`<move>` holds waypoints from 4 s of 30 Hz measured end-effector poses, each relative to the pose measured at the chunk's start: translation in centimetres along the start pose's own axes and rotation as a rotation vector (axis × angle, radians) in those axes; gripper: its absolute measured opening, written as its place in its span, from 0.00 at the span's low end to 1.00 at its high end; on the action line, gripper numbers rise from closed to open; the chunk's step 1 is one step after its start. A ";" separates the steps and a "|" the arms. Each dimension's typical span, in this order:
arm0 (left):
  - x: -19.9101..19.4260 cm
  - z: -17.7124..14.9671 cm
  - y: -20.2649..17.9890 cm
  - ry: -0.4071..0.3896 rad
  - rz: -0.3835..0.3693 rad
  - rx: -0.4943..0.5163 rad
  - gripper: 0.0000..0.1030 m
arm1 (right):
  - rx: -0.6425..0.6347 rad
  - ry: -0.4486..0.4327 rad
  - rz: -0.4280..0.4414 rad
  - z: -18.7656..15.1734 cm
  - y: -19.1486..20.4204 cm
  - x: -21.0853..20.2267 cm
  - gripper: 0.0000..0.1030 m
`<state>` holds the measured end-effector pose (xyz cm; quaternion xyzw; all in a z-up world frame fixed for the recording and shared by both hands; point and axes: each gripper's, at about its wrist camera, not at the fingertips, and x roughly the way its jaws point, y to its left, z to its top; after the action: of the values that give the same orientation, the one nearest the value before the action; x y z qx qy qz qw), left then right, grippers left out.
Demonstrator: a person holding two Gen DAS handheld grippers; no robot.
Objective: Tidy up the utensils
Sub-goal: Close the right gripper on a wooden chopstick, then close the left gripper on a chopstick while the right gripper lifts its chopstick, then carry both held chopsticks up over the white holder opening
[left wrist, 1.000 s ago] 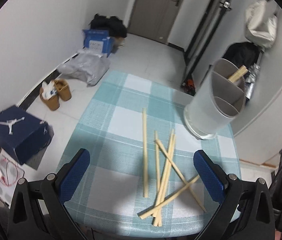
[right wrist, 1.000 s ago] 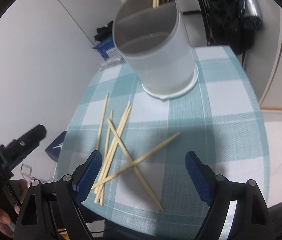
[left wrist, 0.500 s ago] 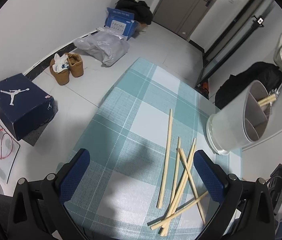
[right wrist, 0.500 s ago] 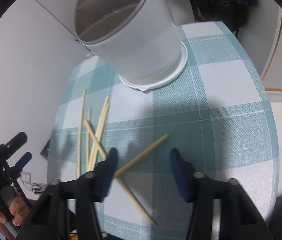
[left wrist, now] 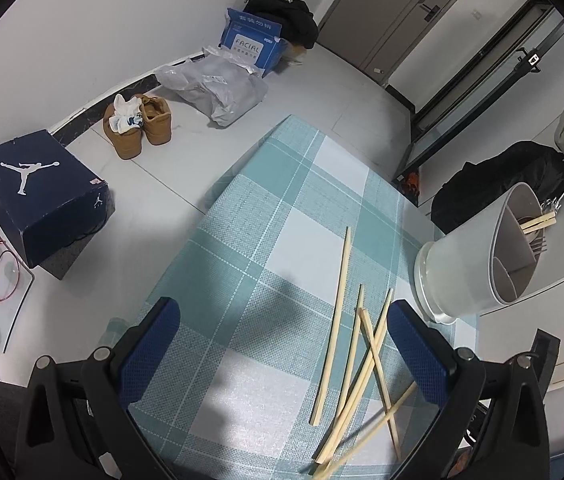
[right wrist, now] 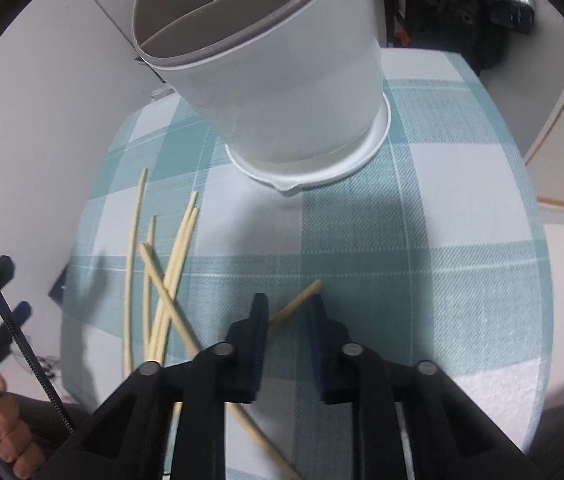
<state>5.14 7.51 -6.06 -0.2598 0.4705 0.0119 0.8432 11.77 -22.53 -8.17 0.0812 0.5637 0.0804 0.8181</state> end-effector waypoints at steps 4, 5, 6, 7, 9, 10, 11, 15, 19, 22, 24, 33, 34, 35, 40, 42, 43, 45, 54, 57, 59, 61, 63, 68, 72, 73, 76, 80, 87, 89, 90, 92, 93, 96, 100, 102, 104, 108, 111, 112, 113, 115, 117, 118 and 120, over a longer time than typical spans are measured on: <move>0.0 0.0 0.1 -0.004 0.008 0.002 0.99 | -0.023 -0.022 -0.024 0.5 0.5 0.5 0.06; 0.0 -0.1 0.1 -0.007 0.011 0.004 0.99 | -0.031 -0.030 -0.026 0.7 0.6 0.6 0.06; 0.1 -0.1 0.0 -0.009 0.015 0.008 0.99 | -0.041 -0.035 -0.028 0.8 0.7 0.7 0.05; 0.1 -0.1 0.1 -0.011 0.021 0.012 0.99 | -0.046 -0.036 -0.027 0.8 0.8 0.5 0.05; 0.1 -0.1 0.1 -0.013 0.028 0.014 0.99 | -0.062 -0.035 -0.020 1.2 0.8 0.6 0.04; 0.2 -0.1 0.1 -0.012 0.030 0.014 0.99 | -0.076 -0.031 -0.016 1.3 0.8 0.6 0.03; 0.2 -0.1 0.1 -0.012 0.034 0.013 0.99 | -0.088 -0.028 -0.015 1.5 1.0 0.8 0.03; 0.2 -0.1 0.1 -0.014 0.044 0.013 0.99 | -0.155 -0.030 0.021 1.8 1.6 0.2 0.02; 0.1 -0.1 0.0 -0.023 0.052 0.016 0.99 | -0.332 -0.025 0.008 1.8 3.4 -0.3 0.02; 0.2 -0.1 0.0 -0.024 0.067 0.018 0.99 | -0.433 -0.006 -0.009 1.5 4.4 0.1 0.02; 0.4 -0.1 -0.1 -0.021 0.078 0.017 0.99 | -0.485 0.007 -0.017 1.0 4.7 0.5 0.03; 1.4 0.0 -0.3 -0.013 0.130 0.056 0.99 | -0.545 -0.007 -0.025 0.2 4.8 1.3 0.05; 1.7 0.0 -0.3 -0.004 0.132 0.059 0.99 | -0.551 -0.016 -0.025 0.2 4.9 1.4 0.05; 1.8 0.0 -0.3 0.004 0.131 0.063 0.99 | -0.558 -0.023 -0.026 0.0 4.6 1.0 0.05; 2.9 0.1 -1.4 0.025 0.191 0.153 0.99 | -0.547 -0.039 0.017 0.6 4.3 1.0 0.03; 3.4 0.5 -2.0 0.037 0.200 0.197 0.99 | -0.506 -0.038 0.050 1.0 4.0 1.1 0.03; 3.6 0.8 -2.5 0.047 0.199 0.226 0.99 | -0.482 -0.042 0.068 1.2 3.6 0.9 0.03; 3.9 1.2 -3.2 0.047 0.215 0.275 0.99 | -0.434 -0.070 0.136 1.8 2.9 -0.2 0.03; 7.2 3.5 -5.2 0.133 0.226 0.305 0.98 | -0.232 -0.229 0.410 4.5 -0.9 -5.7 0.03; 8.5 3.1 -6.4 0.190 0.240 0.387 0.91 | -0.186 -0.276 0.448 5.0 -2.2 -7.0 0.03; 9.2 2.7 -6.9 0.212 0.248 0.422 0.84 | -0.172 -0.295 0.457 5.2 -2.7 -7.5 0.03; 9.6 2.7 -7.0 0.229 0.258 0.438 0.77 | -0.160 -0.306 0.464 5.2 -3.1 -7.7 0.03; 10.0 2.7 -7.0 0.244 0.267 0.432 0.65 | -0.158 -0.314 0.461 5.2 -3.1 -7.9 0.03; 10.6 3.1 -7.5 0.252 0.271 0.402 0.44 | -0.155 -0.326 0.470 5.1 -3.4 -8.5 0.03; 11.2 3.4 -8.7 0.253 0.262 0.398 0.24 | -0.164 -0.341 0.472 4.7 -3.1 -8.6 0.03; 11.4 3.4 -9.0 0.255 0.265 0.405 0.15 | -0.167 -0.346 0.471 4.6 -3.1 -8.8 0.03; 11.7 3.2 -9.8 0.268 0.269 0.392 0.02 | -0.168 -0.352 0.469 4.4 -3.1 -9.0 0.03; 11.5 3.2 -10.2 0.245 0.278 0.380 0.02 | -0.167 -0.360 0.468 4.4 -3.1 -9.5 0.03; 7.6 4.4 -9.1 0.108 0.232 0.287 0.02 | -0.170 -0.395 0.455 4.2 -3.0 -10.6 0.03; 5.3 4.4 -8.9 0.045 0.198 0.275 0.02 | -0.167 -0.407 0.450 4.0 -3.0 -11.0 0.03; 4.5 4.3 -8.8 0.021 0.191 0.275 0.02 | -0.167 -0.415 0.448 4.0 -3.0 -11.1 0.03; 2.3 4.1 -8.5 -0.038 0.160 0.266 0.02 | -0.164 -0.434 0.424 3.9 -3.0 -11.4 0.03; 1.7 4.1 -8.5 -0.054 0.145 0.260 0.02 | -0.162 -0.440 0.418 3.9 -3.1 -11.4 0.03; -0.6 3.6 -8.6 -0.111 0.103 0.249 0.01 | -0.155 -0.453 0.401 3.4 -3.1 -11.7 0.03; -2.4 2.9 -9.2 -0.161 0.060 0.266 0.01 | -0.162 -0.474 0.383 2.9 -2.8 -12.0 0.03; -3.0 2.4 -9.2 -0.175 0.056 0.289 0.01 | -0.166 -0.488 0.373 2.5 -2.6 -12.4 0.03; -3.4 1.9 -9.2 -0.186 0.061 0.313 0.01 | -0.170 -0.507 0.354 2.1 -2.5 -12.9 0.03; -3.9 1.2 -9.1 -0.190 0.063 0.343 0.01 | -0.175 -0.530 0.313 1.3 -2.1 -13.5 0.03; -4.4 0.6 -8.9 -0.196 0.061 0.356 0.01 | -0.184 -0.535 0.295 0.9 -1.7 -13.8 0.03; -4.5 0.5 -8.8 -0.195 0.059 0.358 0.01 | -0.189 -0.539 0.288 0.7 -1.5 -13.9 0.03; -4.7 0.3 -8.8 -0.192 0.058 0.361 0.01 | -0.191 -0.540 0.287 0.5 -1.5 -14.0 0.03; -4.8 0.1 -8.5 -0.188 0.054 0.362 0.01 | -0.200 -0.547 0.274 0.2 -1.2 -14.2 0.03; -5.2 -0.3 -8.6 -0.189 0.051 0.365 0.01 | -0.211 -0.552 0.257 -0.2 -0.8 -14.3 0.03; -5.4 -0.4 -8.7 -0.191 0.050 0.365 0.01 | -0.210 -0.556 0.248 -0.3 -0.8 -14.4 0.03; -5.8 -0.6 -8.8 -0.196 0.048 0.370 0.01 | -0.204 -0.561 0.236 -0.5 -0.8 -14.5 0.03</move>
<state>3.78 0.89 2.09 -0.0870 0.3864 -0.0295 0.9177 6.23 -26.52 4.68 0.0829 0.2916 0.2053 0.9305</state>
